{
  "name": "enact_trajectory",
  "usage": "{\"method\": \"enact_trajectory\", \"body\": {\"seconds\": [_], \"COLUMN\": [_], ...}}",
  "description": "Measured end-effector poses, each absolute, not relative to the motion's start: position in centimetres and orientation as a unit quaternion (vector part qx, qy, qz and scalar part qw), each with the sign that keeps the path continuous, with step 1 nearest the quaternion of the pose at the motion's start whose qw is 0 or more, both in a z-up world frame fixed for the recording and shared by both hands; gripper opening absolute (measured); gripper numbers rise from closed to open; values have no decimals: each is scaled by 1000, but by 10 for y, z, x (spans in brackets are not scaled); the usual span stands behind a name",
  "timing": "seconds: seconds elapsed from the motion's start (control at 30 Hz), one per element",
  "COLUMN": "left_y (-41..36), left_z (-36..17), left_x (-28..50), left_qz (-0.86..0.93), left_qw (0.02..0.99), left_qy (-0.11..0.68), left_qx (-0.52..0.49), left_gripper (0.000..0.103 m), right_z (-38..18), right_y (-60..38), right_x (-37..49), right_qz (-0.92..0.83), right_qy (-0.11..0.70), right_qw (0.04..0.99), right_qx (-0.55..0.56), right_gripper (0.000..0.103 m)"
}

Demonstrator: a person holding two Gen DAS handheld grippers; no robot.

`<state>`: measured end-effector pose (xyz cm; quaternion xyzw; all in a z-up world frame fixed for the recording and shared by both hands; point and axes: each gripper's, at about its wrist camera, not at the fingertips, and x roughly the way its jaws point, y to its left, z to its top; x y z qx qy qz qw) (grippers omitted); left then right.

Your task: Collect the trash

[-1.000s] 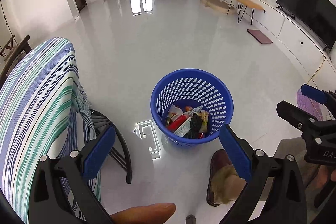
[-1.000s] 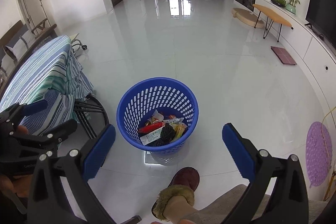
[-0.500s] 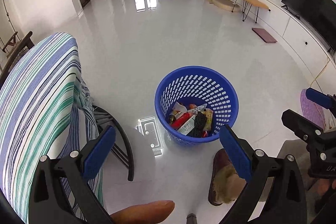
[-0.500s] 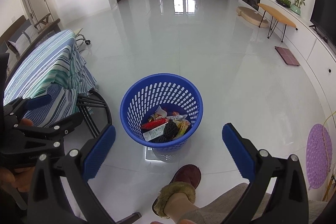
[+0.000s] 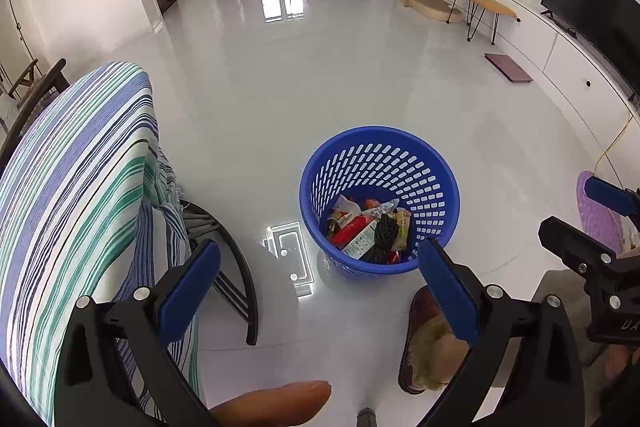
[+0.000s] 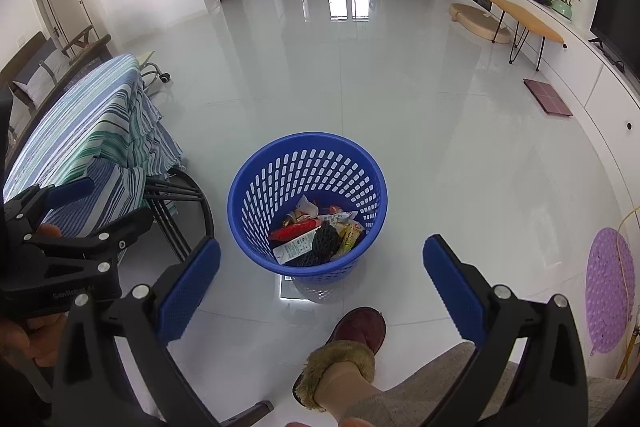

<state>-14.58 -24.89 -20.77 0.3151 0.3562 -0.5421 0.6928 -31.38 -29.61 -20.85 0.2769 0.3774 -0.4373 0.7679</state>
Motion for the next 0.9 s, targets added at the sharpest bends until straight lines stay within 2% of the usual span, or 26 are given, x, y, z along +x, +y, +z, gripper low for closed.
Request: {"method": "enact_trajectory", "body": {"seconds": [0.9], "left_y": [-249], "left_z": [-208], "left_x": [-146], "left_qz": [-542], "left_qw": [693], "left_qy": [356], "left_qx": [316], "left_gripper": [98], "right_z": [-213], "right_y": [-297], "right_x": [-315], "right_qz": [-440], "right_qy": [387], "right_qw": [761], "right_qx": [279], "right_gripper": [98]}}
